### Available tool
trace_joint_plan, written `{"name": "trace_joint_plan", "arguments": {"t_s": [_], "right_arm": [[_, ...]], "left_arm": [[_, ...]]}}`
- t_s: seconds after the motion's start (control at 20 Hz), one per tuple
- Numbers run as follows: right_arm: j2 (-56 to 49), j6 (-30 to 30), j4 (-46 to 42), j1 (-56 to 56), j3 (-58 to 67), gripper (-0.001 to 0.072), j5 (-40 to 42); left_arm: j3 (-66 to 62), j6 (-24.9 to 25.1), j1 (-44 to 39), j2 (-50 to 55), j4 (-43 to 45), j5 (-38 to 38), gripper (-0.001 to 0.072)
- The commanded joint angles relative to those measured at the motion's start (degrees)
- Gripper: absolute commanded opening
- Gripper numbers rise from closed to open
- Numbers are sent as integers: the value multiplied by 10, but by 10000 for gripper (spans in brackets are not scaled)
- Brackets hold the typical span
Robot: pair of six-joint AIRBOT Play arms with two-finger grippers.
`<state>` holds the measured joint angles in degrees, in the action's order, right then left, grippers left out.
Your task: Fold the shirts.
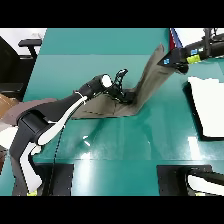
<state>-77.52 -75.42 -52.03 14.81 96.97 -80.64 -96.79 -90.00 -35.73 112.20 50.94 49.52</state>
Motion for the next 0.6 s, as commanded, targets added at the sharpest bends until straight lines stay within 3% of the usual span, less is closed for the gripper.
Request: {"name": "trace_joint_plan", "arguments": {"t_s": [0.0, 0.3, 0.55], "right_arm": [[1, 1, 0, 42, 7, 12, 12], [-21, 22, 16, 120, 17, 12, 52], [-196, 72, 129, 269, 136, 17, 133]], "left_arm": [[-6, 1, 4, 0, -3, -9, 22], [-12, 20, 137, -139, 70, 52, 23], [-12, 35, 290, -313, 150, 106, 23]]}}
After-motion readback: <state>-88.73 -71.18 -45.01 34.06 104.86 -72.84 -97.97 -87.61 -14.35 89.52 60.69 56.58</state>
